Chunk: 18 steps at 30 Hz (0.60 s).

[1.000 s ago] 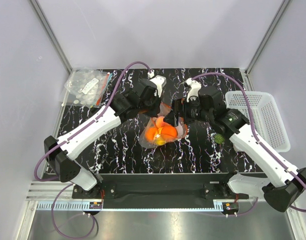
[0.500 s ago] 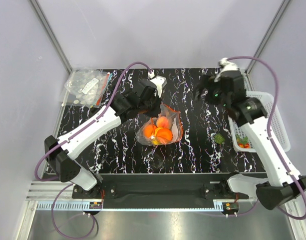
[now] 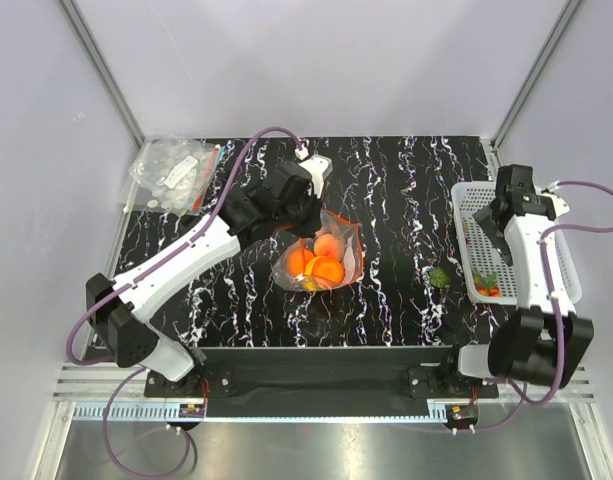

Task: Place the food in the zip-top bag and seal the zipper
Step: Pick up the fake fruit from the bin.

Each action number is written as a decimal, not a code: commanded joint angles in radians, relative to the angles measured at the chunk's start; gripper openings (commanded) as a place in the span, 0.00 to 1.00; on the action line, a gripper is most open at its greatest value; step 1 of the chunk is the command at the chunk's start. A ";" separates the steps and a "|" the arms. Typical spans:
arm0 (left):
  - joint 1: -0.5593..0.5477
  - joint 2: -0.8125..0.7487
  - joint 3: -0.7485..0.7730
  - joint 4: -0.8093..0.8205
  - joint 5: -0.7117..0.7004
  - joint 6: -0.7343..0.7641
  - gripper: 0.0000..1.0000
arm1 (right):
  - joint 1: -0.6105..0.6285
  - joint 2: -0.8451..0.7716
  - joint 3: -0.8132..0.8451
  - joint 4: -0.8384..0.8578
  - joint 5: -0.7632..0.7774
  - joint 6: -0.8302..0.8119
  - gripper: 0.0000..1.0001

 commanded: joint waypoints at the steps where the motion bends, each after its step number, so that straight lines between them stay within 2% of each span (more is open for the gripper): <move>1: 0.004 -0.049 -0.009 0.055 0.021 -0.004 0.00 | -0.034 0.097 0.002 -0.121 0.086 0.184 1.00; 6: 0.004 -0.054 -0.018 0.054 0.021 -0.006 0.00 | -0.050 0.130 -0.103 -0.058 0.009 0.206 1.00; 11: 0.004 -0.054 -0.018 0.049 0.021 -0.004 0.00 | -0.074 0.107 -0.203 0.051 0.007 0.229 1.00; 18: 0.005 -0.054 -0.018 0.049 0.021 -0.004 0.00 | -0.106 0.177 -0.293 0.130 0.014 0.261 1.00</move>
